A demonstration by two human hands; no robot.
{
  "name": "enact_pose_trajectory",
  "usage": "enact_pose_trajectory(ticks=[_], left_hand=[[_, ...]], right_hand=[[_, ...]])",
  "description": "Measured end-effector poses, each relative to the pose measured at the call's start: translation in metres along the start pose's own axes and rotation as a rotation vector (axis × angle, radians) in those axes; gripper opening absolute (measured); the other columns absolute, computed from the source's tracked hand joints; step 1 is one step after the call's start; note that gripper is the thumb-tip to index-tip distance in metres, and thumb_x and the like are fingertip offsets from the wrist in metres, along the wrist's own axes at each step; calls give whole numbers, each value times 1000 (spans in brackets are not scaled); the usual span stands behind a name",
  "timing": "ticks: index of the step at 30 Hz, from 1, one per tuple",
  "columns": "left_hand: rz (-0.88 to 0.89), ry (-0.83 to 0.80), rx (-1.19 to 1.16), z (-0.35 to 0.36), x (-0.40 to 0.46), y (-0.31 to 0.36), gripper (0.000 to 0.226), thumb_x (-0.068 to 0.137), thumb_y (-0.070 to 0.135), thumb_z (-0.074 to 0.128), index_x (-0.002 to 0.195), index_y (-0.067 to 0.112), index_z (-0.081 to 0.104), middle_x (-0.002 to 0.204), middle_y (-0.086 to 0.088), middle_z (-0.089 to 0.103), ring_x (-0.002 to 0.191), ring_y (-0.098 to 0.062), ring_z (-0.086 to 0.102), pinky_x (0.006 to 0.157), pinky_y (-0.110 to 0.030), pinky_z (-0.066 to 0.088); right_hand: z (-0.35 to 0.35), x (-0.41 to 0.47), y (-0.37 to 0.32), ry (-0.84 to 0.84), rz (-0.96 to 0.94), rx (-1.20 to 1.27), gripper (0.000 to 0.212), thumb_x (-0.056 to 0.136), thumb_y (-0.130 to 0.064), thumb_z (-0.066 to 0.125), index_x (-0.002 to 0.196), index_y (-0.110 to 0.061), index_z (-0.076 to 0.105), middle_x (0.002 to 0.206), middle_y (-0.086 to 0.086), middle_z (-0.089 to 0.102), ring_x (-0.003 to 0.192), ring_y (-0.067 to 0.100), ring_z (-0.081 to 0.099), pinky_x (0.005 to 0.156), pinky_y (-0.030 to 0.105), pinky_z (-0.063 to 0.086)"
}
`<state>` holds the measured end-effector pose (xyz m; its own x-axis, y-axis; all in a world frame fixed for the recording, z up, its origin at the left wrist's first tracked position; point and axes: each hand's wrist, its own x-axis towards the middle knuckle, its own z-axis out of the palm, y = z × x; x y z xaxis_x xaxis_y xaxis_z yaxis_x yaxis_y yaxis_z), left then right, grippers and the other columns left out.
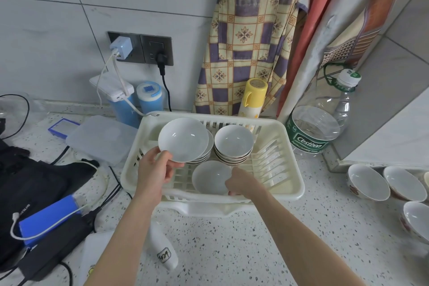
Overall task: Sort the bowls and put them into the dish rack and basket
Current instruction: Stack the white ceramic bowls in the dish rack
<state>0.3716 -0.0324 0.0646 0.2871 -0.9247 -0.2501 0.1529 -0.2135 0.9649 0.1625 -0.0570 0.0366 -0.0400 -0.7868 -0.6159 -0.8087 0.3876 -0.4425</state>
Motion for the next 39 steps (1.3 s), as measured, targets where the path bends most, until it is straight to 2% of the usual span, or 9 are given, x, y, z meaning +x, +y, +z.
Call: enact_pose_trajectory(ticks=[2, 6, 11, 23, 27, 30, 33, 35, 39], left_hand=[[-9, -14, 24, 0, 0, 0, 22, 82, 5, 50, 99, 10, 65, 70, -19, 73, 36, -10, 32, 34, -17, 25], [-22, -44, 59, 0, 2, 0, 23, 83, 7, 50, 99, 8, 65, 71, -20, 73, 35, -11, 32, 33, -18, 26], [-60, -89, 96, -1, 3, 0, 22, 81, 7, 49, 96, 7, 66, 70, -22, 72, 32, -10, 32, 32, -17, 25], [-92, -120, 154, -2, 8, -3, 24, 81, 7, 48, 97, 9, 66, 70, -21, 73, 32, -10, 32, 32, -16, 24], [-112, -163, 184, -3, 9, -4, 23, 81, 7, 51, 97, 8, 68, 71, -22, 73, 34, -10, 34, 34, -16, 24], [-147, -187, 232, -3, 11, -4, 21, 80, 7, 53, 95, 5, 68, 70, -23, 73, 35, -11, 38, 34, -16, 24], [-181, -224, 293, -2, 13, -4, 21, 79, 8, 54, 94, 3, 68, 69, -23, 72, 35, -13, 40, 35, -15, 23], [-209, -239, 352, 2, 13, -3, 19, 80, 10, 56, 92, 2, 68, 67, -22, 72, 34, -13, 41, 35, -16, 24], [-286, -297, 493, 15, 12, 1, 20, 79, 13, 57, 94, 2, 65, 68, -21, 73, 34, -14, 41, 33, -18, 25]], right_hand=[[-3, -1, 3, 47, -22, -91, 15, 82, -12, 46, 89, -11, 60, 91, 7, 72, 96, 26, 66, 82, 32, 50], [-13, -3, 12, 99, -53, -69, 9, 76, -20, 60, 73, -12, 62, 70, -2, 60, 69, 19, 54, 61, 25, 40], [-14, -4, 17, -22, -68, 12, 43, 71, -17, 80, 107, 2, 68, 91, 11, 65, 79, 22, 55, 68, 28, 41], [-6, 0, 12, 52, -55, -164, 33, 70, -25, 79, 86, -12, 53, 87, 5, 55, 85, 23, 52, 74, 34, 42], [-8, -4, 18, 68, -35, -171, 50, 72, -36, 79, 113, -18, 56, 110, 1, 60, 104, 23, 57, 84, 32, 44], [-8, -14, 19, 249, -22, -173, 55, 79, -47, 70, 126, -24, 53, 119, -2, 63, 108, 22, 61, 77, 29, 42], [-7, -19, 21, 455, -95, 58, 27, 92, -43, 50, 108, -25, 64, 94, -5, 73, 87, 20, 66, 65, 27, 42], [-9, -21, 22, 425, -189, 247, 28, 93, -40, 46, 87, -25, 69, 73, -9, 73, 73, 15, 64, 59, 26, 45], [-10, -22, 22, 286, -315, 330, 31, 87, -39, 49, 65, -27, 68, 62, -18, 70, 66, 9, 59, 65, 29, 48]])
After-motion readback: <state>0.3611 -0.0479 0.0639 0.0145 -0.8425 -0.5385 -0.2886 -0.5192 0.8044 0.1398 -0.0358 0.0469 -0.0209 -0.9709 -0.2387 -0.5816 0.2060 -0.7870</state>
